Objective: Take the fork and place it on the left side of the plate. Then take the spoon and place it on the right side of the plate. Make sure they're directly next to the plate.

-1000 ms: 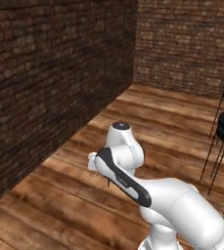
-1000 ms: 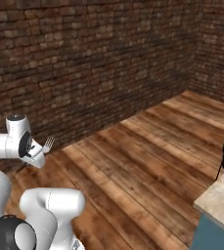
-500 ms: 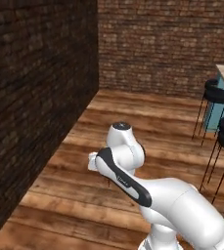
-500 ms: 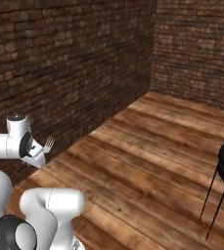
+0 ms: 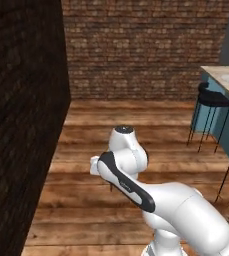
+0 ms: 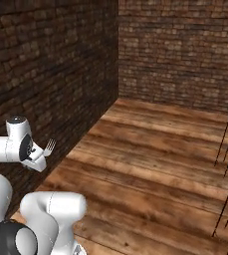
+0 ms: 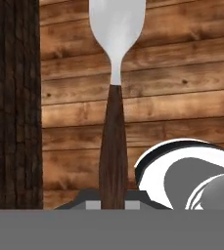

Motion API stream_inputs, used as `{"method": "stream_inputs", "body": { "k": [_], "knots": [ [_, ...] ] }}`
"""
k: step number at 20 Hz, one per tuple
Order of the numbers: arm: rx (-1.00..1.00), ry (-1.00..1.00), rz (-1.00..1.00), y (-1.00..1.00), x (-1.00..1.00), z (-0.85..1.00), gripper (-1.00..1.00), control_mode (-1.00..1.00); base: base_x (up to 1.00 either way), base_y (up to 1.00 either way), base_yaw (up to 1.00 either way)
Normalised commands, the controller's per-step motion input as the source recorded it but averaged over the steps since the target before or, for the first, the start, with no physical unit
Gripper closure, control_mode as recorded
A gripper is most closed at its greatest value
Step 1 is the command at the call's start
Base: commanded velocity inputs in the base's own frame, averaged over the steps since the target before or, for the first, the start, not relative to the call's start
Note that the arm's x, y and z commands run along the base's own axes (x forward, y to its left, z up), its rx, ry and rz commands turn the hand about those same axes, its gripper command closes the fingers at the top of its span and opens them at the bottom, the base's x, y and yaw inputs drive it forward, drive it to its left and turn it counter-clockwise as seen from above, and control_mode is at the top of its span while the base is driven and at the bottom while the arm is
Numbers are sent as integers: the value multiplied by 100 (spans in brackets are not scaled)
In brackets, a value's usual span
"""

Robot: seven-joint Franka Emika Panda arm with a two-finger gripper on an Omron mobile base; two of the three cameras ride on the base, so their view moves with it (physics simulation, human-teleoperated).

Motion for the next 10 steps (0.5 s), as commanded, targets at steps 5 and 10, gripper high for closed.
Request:
{"method": "stream_inputs", "body": {
  "k": [5, 10],
  "knots": [
    [0, 0, 0, 0, 0, 0, 100, 100, 100, 80, -49],
    [0, 0, 0, 0, 0, 0, 100, 100, 100, 80, -51]
  ]
}}
